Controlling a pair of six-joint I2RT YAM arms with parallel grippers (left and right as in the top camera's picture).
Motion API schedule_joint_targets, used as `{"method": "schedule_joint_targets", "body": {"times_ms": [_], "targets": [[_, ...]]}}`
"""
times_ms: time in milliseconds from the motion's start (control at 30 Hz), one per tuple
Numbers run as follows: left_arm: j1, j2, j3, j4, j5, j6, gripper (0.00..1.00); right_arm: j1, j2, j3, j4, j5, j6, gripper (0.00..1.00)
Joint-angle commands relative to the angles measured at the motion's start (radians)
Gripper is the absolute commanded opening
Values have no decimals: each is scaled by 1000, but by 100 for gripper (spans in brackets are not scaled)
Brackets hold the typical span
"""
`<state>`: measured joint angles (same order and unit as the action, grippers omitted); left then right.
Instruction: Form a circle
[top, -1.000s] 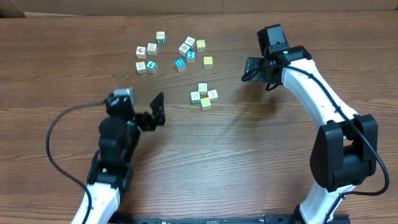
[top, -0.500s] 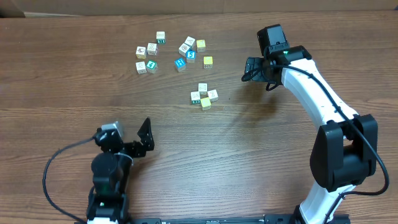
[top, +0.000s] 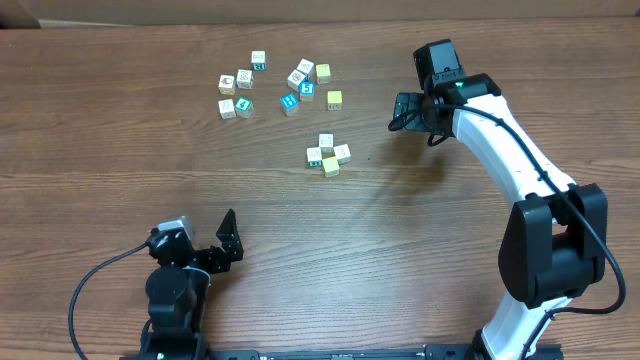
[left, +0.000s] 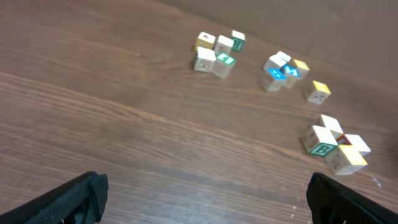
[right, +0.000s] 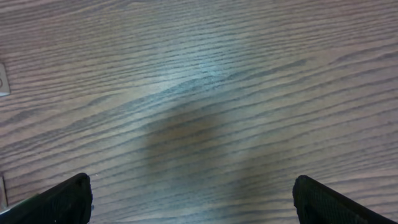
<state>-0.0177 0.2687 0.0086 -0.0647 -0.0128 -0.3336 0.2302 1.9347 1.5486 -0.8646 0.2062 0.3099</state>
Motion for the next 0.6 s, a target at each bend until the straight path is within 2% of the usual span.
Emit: {"method": "schedule_joint_targets", "body": {"times_ms": [0, 233, 567], "targets": [[27, -89, -4, -12, -12, 55, 100, -2, -14, 13, 3, -1, -4, 100], [31, -270, -4, -8, -12, 154, 100, -2, -14, 13, 3, -1, -4, 100], [45, -264, -4, -13, 3, 192, 100, -2, -14, 13, 3, -1, -4, 100]]}}
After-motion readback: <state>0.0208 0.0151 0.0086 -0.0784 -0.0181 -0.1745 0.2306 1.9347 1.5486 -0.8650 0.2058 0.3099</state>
